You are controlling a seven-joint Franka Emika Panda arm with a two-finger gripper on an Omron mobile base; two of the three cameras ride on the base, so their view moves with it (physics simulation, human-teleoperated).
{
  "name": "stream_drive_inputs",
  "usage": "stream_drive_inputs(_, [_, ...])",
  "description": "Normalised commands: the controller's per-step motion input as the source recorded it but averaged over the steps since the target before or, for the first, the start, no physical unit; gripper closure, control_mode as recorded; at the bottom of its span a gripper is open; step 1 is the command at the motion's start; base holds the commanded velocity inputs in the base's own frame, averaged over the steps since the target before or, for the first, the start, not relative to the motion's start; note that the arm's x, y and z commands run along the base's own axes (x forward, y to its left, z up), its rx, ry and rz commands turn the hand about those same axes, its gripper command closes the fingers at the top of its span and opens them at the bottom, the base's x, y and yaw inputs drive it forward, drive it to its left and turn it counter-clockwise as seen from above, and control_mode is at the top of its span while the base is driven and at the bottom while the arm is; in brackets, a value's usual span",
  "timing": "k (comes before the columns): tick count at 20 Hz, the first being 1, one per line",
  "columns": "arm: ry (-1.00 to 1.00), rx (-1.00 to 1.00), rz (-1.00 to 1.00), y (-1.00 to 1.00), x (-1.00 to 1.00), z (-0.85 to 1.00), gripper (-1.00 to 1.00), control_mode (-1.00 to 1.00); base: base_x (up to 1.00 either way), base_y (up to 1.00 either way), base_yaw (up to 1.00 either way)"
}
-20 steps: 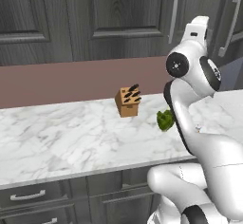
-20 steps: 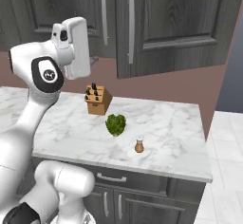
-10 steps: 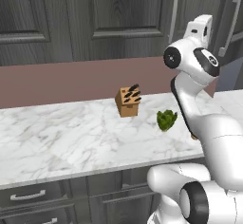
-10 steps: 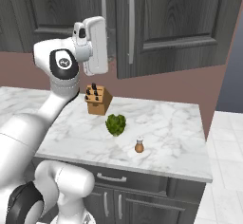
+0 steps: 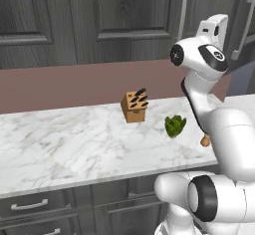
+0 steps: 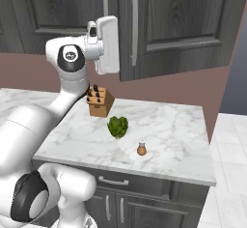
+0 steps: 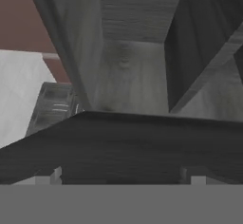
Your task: Pick the pan from the cabinet and place it on the stove. Then turn on the stove burner for the pan.
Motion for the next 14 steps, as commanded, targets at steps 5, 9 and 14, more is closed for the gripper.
stream_drive_inputs(5, [-0.04, 0.0, -0.19, -0.5, -0.46, 0.0, -1.0, -1.0, 0.0, 0.0, 0.0])
stream_drive_inputs(9, [-0.1, -0.01, -0.21, -0.49, -0.7, 0.0, -1.0, -1.0, 0.0, 0.0, 0.0])
stream_drive_inputs(14, [-0.1, 0.0, -0.21, -0.63, -0.71, 0.0, -1.0, -1.0, 0.0, 0.0, 0.0])
